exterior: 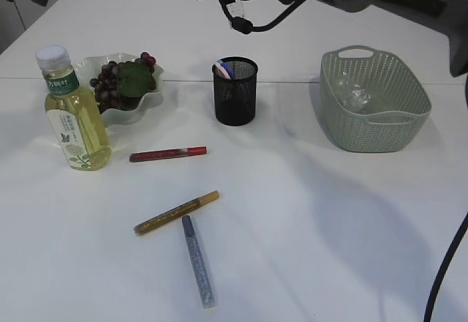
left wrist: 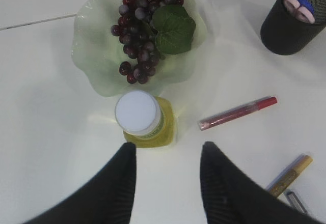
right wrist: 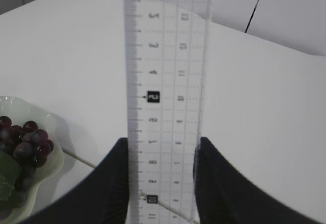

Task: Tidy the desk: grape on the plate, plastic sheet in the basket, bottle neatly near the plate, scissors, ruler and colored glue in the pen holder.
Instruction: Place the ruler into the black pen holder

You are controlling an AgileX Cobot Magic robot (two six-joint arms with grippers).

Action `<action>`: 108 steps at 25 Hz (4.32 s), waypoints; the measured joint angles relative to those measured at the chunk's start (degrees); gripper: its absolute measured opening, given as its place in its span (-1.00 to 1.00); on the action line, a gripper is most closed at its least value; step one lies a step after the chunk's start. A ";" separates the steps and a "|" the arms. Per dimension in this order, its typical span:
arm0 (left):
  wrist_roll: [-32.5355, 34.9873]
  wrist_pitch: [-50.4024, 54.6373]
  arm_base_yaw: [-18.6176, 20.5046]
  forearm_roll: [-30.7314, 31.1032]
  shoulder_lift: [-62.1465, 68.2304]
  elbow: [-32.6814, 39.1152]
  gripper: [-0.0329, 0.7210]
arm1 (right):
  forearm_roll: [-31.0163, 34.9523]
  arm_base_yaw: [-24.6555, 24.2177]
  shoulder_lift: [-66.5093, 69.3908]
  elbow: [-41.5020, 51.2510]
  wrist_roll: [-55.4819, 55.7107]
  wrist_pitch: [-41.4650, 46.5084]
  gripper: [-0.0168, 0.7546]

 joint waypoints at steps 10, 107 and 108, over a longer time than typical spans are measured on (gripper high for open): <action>0.00 -2.07 0.00 0.00 0.00 0.00 -0.10 | -0.96 -1.32 0.94 9.05 0.90 -13.35 -0.18; 0.00 -4.80 0.00 -1.86 1.07 0.00 -0.10 | -6.77 -3.81 -4.60 11.91 10.98 -5.69 0.15; 0.00 -4.80 0.00 -1.86 1.07 0.00 -0.10 | -6.50 -3.81 -5.90 11.91 11.41 -2.24 0.15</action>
